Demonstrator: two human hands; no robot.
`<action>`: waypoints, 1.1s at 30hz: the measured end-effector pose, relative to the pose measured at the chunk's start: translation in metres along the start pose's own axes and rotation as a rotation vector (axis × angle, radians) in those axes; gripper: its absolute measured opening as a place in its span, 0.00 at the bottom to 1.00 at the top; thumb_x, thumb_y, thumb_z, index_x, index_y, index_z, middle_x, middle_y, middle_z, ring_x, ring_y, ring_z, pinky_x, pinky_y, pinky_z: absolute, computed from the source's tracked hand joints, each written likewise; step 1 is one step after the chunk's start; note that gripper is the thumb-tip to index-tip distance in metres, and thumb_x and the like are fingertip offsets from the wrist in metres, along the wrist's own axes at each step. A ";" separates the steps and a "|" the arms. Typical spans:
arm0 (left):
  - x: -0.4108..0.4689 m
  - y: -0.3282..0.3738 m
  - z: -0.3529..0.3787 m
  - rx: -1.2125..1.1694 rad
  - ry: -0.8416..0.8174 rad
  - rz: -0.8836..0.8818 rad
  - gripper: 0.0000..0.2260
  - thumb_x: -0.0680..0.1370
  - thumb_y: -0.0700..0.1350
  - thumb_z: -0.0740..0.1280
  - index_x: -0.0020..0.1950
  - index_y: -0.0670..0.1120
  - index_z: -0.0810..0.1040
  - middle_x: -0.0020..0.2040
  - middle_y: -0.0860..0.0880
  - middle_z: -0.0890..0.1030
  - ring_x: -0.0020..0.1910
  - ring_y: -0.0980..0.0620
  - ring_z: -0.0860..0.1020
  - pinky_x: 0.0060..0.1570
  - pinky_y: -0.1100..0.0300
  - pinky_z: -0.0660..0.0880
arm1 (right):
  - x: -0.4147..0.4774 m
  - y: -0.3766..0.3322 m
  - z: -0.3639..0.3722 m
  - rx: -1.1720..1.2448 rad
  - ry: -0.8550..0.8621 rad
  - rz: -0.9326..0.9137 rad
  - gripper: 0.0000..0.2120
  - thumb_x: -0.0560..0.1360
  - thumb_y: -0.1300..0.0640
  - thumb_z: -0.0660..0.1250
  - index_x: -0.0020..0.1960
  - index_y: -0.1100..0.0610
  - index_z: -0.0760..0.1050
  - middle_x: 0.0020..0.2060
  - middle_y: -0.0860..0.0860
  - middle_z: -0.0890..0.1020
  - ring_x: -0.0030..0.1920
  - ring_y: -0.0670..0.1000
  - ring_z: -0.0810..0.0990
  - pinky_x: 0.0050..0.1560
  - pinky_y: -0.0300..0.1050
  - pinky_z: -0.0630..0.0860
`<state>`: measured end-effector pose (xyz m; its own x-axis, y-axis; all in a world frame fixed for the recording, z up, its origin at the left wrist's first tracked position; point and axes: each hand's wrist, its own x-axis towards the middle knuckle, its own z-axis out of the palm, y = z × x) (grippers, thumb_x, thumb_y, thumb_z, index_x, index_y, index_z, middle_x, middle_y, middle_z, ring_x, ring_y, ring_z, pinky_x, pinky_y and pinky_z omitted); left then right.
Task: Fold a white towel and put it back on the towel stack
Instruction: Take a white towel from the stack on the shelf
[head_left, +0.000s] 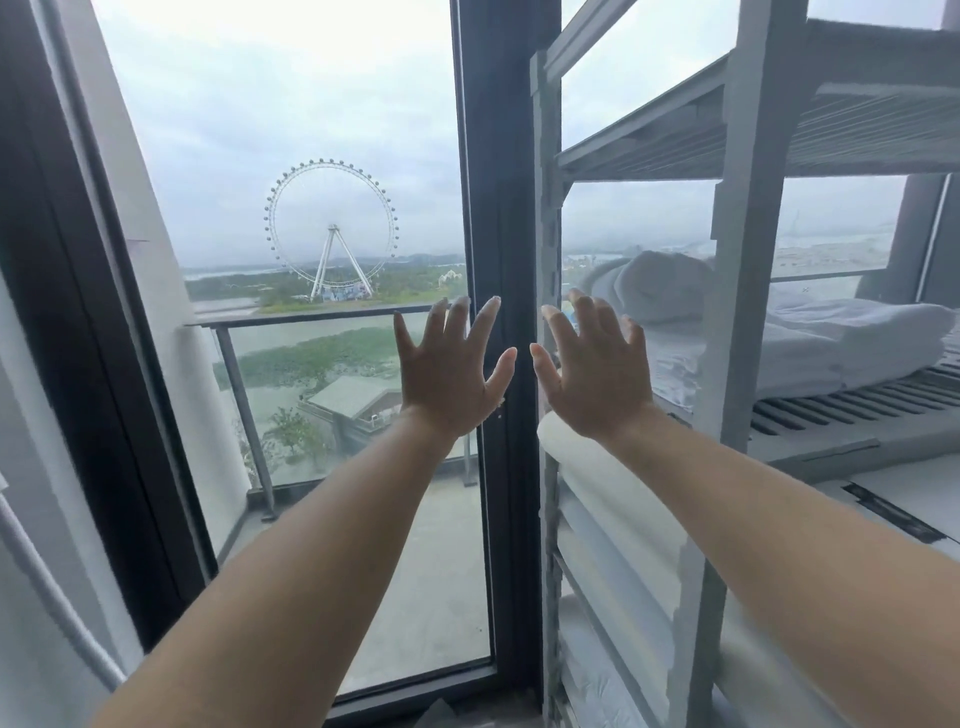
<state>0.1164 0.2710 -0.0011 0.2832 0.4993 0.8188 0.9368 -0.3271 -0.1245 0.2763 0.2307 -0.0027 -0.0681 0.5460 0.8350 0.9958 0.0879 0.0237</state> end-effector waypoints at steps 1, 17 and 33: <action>0.006 0.001 0.010 0.000 -0.002 0.003 0.26 0.77 0.61 0.49 0.72 0.52 0.61 0.69 0.47 0.68 0.69 0.46 0.64 0.66 0.34 0.56 | 0.005 0.005 0.007 -0.007 0.000 -0.005 0.22 0.76 0.46 0.54 0.65 0.57 0.67 0.66 0.57 0.69 0.65 0.58 0.68 0.59 0.62 0.66; 0.108 0.011 0.176 -0.139 -0.008 0.080 0.25 0.77 0.60 0.51 0.72 0.53 0.60 0.69 0.48 0.67 0.69 0.47 0.63 0.66 0.35 0.54 | 0.084 0.074 0.134 -0.122 -0.087 0.095 0.22 0.76 0.46 0.54 0.66 0.56 0.65 0.69 0.56 0.65 0.68 0.58 0.63 0.64 0.61 0.60; 0.217 0.034 0.300 -0.347 -0.006 0.326 0.26 0.76 0.60 0.51 0.73 0.53 0.54 0.70 0.49 0.64 0.70 0.46 0.61 0.67 0.32 0.53 | 0.150 0.155 0.205 -0.435 -0.116 0.275 0.30 0.73 0.44 0.60 0.70 0.55 0.57 0.73 0.54 0.56 0.71 0.57 0.55 0.67 0.63 0.56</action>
<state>0.2712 0.6091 0.0038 0.5532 0.3308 0.7646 0.6752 -0.7156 -0.1789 0.4079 0.4964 0.0135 0.2180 0.5911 0.7766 0.9093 -0.4121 0.0583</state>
